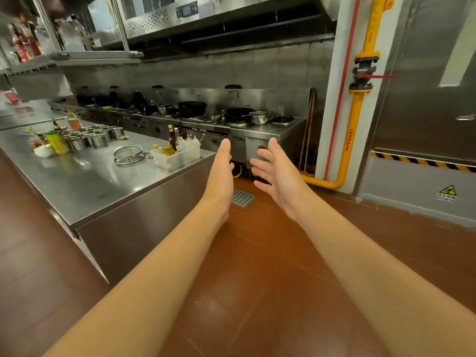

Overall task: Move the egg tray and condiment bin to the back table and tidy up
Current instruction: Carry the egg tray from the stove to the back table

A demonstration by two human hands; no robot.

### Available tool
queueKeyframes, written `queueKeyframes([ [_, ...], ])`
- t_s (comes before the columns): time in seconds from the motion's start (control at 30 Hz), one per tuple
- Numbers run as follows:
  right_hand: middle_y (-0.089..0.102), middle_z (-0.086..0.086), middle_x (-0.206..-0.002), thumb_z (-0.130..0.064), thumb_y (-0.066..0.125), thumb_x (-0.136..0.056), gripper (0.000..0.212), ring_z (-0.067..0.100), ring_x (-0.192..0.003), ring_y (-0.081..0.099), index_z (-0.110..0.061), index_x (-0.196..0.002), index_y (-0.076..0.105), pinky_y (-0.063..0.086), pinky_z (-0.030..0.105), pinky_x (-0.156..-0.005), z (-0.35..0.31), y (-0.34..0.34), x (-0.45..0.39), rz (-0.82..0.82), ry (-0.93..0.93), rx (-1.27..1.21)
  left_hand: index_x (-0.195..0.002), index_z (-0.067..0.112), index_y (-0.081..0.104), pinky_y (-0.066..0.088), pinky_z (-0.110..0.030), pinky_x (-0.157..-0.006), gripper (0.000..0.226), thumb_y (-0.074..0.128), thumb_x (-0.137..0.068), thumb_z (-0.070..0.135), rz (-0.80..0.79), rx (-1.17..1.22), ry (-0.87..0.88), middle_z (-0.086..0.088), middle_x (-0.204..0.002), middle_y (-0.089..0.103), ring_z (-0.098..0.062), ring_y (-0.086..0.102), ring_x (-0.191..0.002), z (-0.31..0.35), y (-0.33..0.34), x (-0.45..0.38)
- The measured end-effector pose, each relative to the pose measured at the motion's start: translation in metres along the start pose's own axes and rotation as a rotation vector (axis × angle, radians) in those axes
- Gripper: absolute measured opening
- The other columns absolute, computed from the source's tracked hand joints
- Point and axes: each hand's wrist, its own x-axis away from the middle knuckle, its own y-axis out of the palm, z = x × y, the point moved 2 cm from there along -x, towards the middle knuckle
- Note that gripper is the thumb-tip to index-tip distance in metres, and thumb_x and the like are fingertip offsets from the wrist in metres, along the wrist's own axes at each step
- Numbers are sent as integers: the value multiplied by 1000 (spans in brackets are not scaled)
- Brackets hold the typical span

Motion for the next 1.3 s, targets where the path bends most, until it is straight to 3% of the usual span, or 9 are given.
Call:
queueKeyframes([
  [0.1, 43, 9, -153, -58, 32, -100, 65, 24, -139, 43, -21, -154, 31, 35, 46, -115, 10, -3, -54, -20, 12, -44, -152, 31, 32, 21, -49, -118, 64, 27, -97, 64, 27, 40, -6, 3, -157, 34, -13, 38, -138, -9, 4, -50],
  [0.3, 45, 8, -152, -56, 33, -101, 64, 23, -137, 45, -21, -155, 29, 36, 46, -114, 21, -1, -171, -72, 66, -129, -152, 26, 32, 22, -39, -113, 69, 29, -96, 66, 121, 29, -8, 3, -157, 34, -11, 37, -139, -23, 2, -150],
  [0.5, 47, 8, -151, -58, 33, -100, 64, 22, -137, 45, -21, -152, 33, 34, 47, -116, 30, 24, -264, -179, 93, -163, -153, 27, 30, 21, -43, -116, 68, 29, -96, 66, 233, 22, -25, 1, -156, 36, -14, 36, -140, -33, -23, -219],
  [0.63, 50, 6, -148, -60, 34, -98, 65, 19, -131, 50, -22, -150, 36, 38, 45, -112, 43, 44, -314, -243, 88, -175, -124, 35, 53, 22, -42, -117, 42, 29, -100, 59, 303, 40, -26, 13, -134, 50, -12, 41, -134, -32, -47, -261],
  [0.73, 53, 5, -145, -60, 36, -98, 64, 17, -125, 53, -22, -149, 38, 40, 45, -111, 51, 54, -354, -244, 89, -186, -131, 36, 48, 20, -45, -119, 42, 28, -101, 57, 322, 32, -15, 10, -137, 48, -11, 40, -135, -37, -58, -298],
  [0.87, 54, 4, -143, -59, 36, -99, 61, 17, -127, 53, -23, -148, 40, 40, 46, -111, 64, 62, -411, -210, 97, -173, -147, 27, 40, 21, -43, -118, 58, 29, -99, 60, 302, 7, -13, 5, -152, 40, -7, 41, -128, -58, -68, -358],
  [1.13, 51, 6, -147, -54, 33, -102, 58, 21, -133, 49, -20, -149, 39, 39, 44, -113, 66, 59, -538, -97, 86, -129, -154, 27, 28, 21, -50, -118, 68, 29, -97, 64, 222, 30, -37, 1, -155, 37, -17, 35, -141, -85, -66, -513],
  [1.3, 49, 5, -149, -55, 33, -102, 60, 20, -135, 47, -21, -152, 35, 37, 43, -114, 65, 36, -608, -30, 71, -129, -152, 28, 31, 24, -38, -111, 62, 30, -99, 60, 118, 48, -12, 4, -157, 35, -13, 38, -139, -93, -37, -590],
])
